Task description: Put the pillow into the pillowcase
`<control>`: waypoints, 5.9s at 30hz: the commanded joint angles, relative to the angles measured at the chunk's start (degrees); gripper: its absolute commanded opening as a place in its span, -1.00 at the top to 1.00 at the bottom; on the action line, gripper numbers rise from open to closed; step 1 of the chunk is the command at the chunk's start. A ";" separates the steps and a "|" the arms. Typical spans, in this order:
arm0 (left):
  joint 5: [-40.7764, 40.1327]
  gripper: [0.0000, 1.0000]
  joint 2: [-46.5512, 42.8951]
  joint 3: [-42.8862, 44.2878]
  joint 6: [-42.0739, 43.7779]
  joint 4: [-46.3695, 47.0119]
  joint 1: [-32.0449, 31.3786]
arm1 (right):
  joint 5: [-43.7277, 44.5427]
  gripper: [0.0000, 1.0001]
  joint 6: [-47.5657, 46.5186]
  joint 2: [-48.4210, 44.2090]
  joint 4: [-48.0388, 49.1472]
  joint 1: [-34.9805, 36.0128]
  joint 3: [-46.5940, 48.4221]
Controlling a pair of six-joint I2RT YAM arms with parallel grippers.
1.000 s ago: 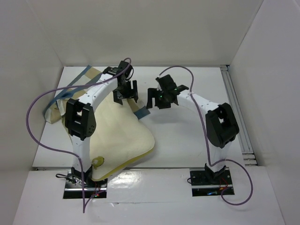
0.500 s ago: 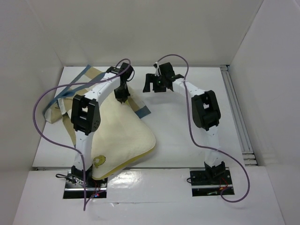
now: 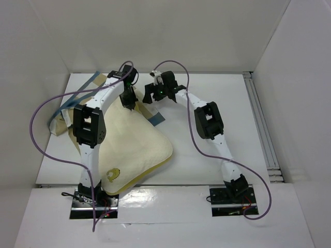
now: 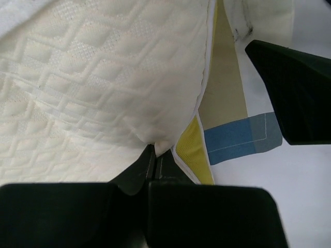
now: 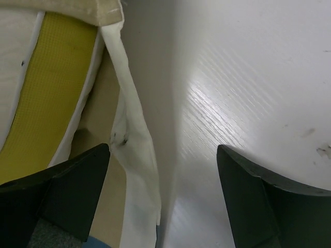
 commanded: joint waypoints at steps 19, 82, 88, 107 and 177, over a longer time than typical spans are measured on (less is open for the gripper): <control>2.43 1.00 -14.78 0.78 -1.15 3.61 6.61 | -10.37 1.00 6.39 -29.28 6.86 4.50 -27.25; 5.30 -0.16 -7.65 -12.73 2.28 10.81 2.67 | 10.97 -0.16 11.58 -63.41 -27.27 -5.77 -45.65; 8.77 -0.37 -26.61 -29.71 -7.65 13.37 -15.69 | 21.25 -0.79 11.58 -57.61 -30.42 -7.53 -39.76; 7.00 -0.36 -27.71 -28.05 2.02 12.84 -3.23 | 42.19 -0.98 22.11 -35.55 -26.57 2.40 -26.92; 58.76 1.00 -36.23 -53.52 -5.28 70.14 -6.05 | 26.03 1.00 3.75 -33.01 -28.72 3.55 -16.78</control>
